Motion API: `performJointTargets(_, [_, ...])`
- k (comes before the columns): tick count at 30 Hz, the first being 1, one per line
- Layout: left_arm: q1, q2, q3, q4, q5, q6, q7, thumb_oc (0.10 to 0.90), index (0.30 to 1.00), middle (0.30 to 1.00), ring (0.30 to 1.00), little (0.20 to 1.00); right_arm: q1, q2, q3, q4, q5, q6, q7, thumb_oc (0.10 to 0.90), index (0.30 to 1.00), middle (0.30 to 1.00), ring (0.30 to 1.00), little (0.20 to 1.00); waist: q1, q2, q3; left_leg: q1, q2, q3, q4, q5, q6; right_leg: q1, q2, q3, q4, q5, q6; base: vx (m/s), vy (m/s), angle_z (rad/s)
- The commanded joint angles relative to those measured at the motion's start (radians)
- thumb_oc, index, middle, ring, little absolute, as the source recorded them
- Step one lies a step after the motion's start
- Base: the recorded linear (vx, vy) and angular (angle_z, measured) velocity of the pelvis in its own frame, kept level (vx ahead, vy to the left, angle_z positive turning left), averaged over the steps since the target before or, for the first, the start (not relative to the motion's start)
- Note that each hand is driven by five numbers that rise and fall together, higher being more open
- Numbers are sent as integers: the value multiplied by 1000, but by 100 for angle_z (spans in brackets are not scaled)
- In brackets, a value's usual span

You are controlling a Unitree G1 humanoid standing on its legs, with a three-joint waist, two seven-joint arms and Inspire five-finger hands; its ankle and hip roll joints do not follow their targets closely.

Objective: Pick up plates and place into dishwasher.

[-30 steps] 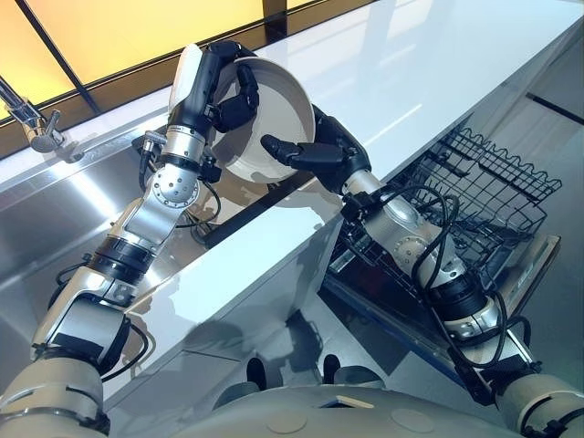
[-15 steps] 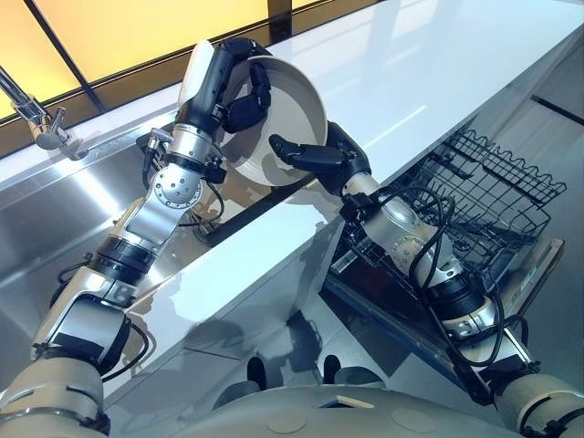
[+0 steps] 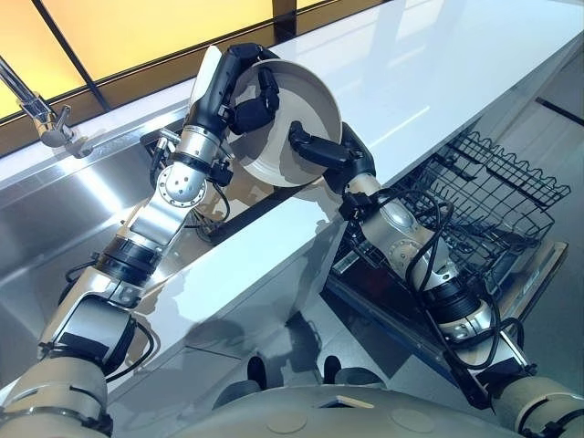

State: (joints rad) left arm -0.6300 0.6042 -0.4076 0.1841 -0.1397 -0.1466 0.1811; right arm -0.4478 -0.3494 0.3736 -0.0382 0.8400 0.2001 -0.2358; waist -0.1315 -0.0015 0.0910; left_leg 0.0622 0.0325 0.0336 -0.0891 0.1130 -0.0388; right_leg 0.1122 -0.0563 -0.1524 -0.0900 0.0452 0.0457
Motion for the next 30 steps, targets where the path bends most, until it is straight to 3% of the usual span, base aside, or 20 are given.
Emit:
performJointTargets(1, [-87,0,-31,-54,-107,-2,-53,800,900,900,900,900,-120,29,-63,-117,27,-213,15,100,300,300,300,200,5,1,-80,12,-27,54,11,-102,9,-60,40,-19,147,-116,68,0,0,0])
performJointTargets(3, [-85,4,-26,-40,-137,21,-65,800,900,900,900,900,-132,13,-80,-120,-10,-246,-16,100,300,300,300,200,5,1,-80,13,-25,55,11,-101,6,-58,40,-20,144,-114,68,0,0,0])
performJointTargets(6, [-89,21,13,-21,-209,6,-66,800,900,900,900,900,-188,-32,-135,-111,-262,-343,-137,100,300,300,300,200,10,2,-80,12,-23,55,12,-102,2,-59,43,-19,142,-111,66,0,0,0])
performJointTargets(11, [-112,46,101,-55,-280,22,-50,800,900,900,900,900,-272,-134,-240,-59,-583,-346,-324,100,300,300,300,200,12,9,-85,17,-20,52,11,-106,-1,-55,45,-19,141,-113,64,0,0,0])
performJointTargets(12, [-115,53,108,-60,-287,28,-50,800,900,900,900,900,-272,-151,-252,-51,-589,-348,-332,100,300,300,300,200,11,10,-86,17,-19,52,11,-106,-2,-54,44,-19,141,-114,64,31,-17,0])
performJointTargets(13, [-121,83,135,-89,-309,42,-43,800,900,900,900,900,-265,-222,-293,-18,-654,-340,-365,100,300,300,300,200,10,13,-89,18,-19,49,10,-105,-5,-52,45,-18,139,-115,64,0,0,0])
performJointTargets(18, [-106,149,200,-164,-309,70,-42,800,900,900,900,900,-191,-373,-407,87,-682,-303,-365,100,300,300,300,200,8,20,-90,19,-17,39,8,-105,-13,-49,46,-17,138,-119,65,6,-4,0])
performJointTargets(27, [-3,253,311,-198,-250,58,-58,800,900,900,900,900,52,-493,-582,369,-705,-270,-388,100,300,300,300,200,11,23,-78,15,-13,23,6,-101,-18,-47,50,-10,147,-129,62,35,-44,0])
performJointTargets(30, [13,286,336,-203,-247,72,-39,800,900,900,900,900,113,-500,-616,443,-682,-281,-392,100,300,300,300,200,11,25,-71,16,-9,22,6,-101,-20,-47,49,-12,153,-134,64,32,-46,5])
